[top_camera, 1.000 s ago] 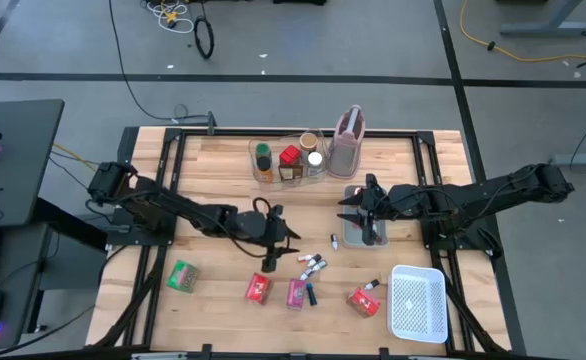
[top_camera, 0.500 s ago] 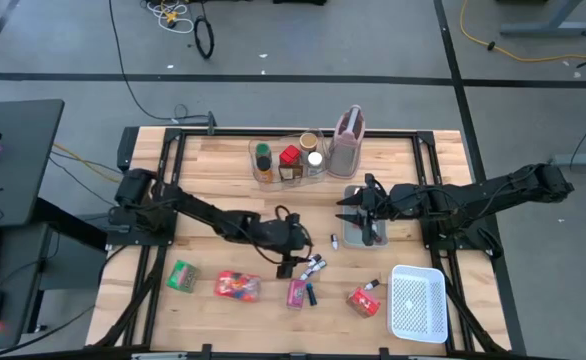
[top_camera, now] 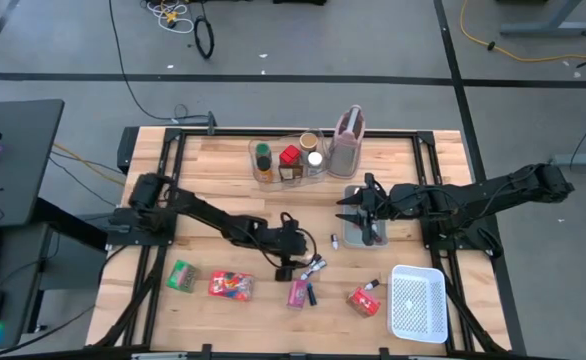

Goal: Pick & Place Kitchen Items
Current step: Put the small orange food coloring bottle into the gray bin

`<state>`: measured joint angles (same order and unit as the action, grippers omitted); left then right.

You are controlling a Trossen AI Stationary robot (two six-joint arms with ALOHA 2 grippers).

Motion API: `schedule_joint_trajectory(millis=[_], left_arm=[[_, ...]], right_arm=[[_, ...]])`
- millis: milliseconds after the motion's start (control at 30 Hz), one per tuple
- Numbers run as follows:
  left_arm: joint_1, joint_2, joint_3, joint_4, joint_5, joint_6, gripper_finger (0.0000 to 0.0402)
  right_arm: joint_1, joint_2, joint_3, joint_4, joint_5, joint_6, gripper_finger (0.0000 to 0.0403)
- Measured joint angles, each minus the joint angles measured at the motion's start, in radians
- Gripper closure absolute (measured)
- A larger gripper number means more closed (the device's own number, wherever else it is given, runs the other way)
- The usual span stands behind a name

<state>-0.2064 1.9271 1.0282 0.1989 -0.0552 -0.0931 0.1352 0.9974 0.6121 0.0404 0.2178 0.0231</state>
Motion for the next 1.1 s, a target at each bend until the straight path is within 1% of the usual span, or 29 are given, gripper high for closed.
schedule_joint_trajectory(millis=[67, 133, 200, 333, 500, 633, 767, 867, 1000, 1100], left_arm=[[0.001, 0.030, -0.002, 0.004, 0.009, 0.029, 0.0182], [0.000, 0.062, 0.002, -0.005, -0.030, 0.041, 0.0182], [0.003, 0.069, 0.005, -0.018, -0.053, 0.027, 0.0183], [0.010, 0.082, 0.007, -0.011, -0.050, 0.022, 0.0197], [0.023, 0.086, 0.006, 0.014, -0.044, 0.041, 0.0246], [0.044, 0.088, 0.004, 0.034, -0.034, 0.026, 0.0289], [0.066, 0.088, 0.004, 0.041, -0.091, 0.003, 0.0313], [0.078, 0.084, 0.010, 0.039, -0.143, 0.003, 0.0314], [0.089, 0.046, 0.039, 0.045, -0.194, 0.054, 0.0299], [0.090, 0.017, 0.073, 0.041, -0.245, 0.115, 0.0296]], right_arm=[[0.000, 0.000, 0.000, 0.003, 0.000, 0.017, 0.0234], [0.000, 0.000, 0.000, -0.001, 0.001, 0.021, 0.0234], [0.000, 0.000, 0.000, 0.003, 0.001, 0.019, 0.0234], [0.000, 0.000, 0.000, -0.002, 0.002, 0.020, 0.0234], [0.000, 0.000, 0.000, -0.004, 0.002, 0.020, 0.0234], [0.000, 0.000, 0.000, -0.004, 0.002, 0.020, 0.0234], [0.000, 0.000, 0.000, -0.005, 0.002, 0.021, 0.0234], [0.000, 0.000, 0.000, -0.005, 0.001, 0.063, 0.0234], [-0.002, 0.000, 0.000, -0.009, 0.003, 0.112, 0.0234], [-0.003, 0.000, 0.000, -0.023, 0.048, 0.119, 0.0234]])
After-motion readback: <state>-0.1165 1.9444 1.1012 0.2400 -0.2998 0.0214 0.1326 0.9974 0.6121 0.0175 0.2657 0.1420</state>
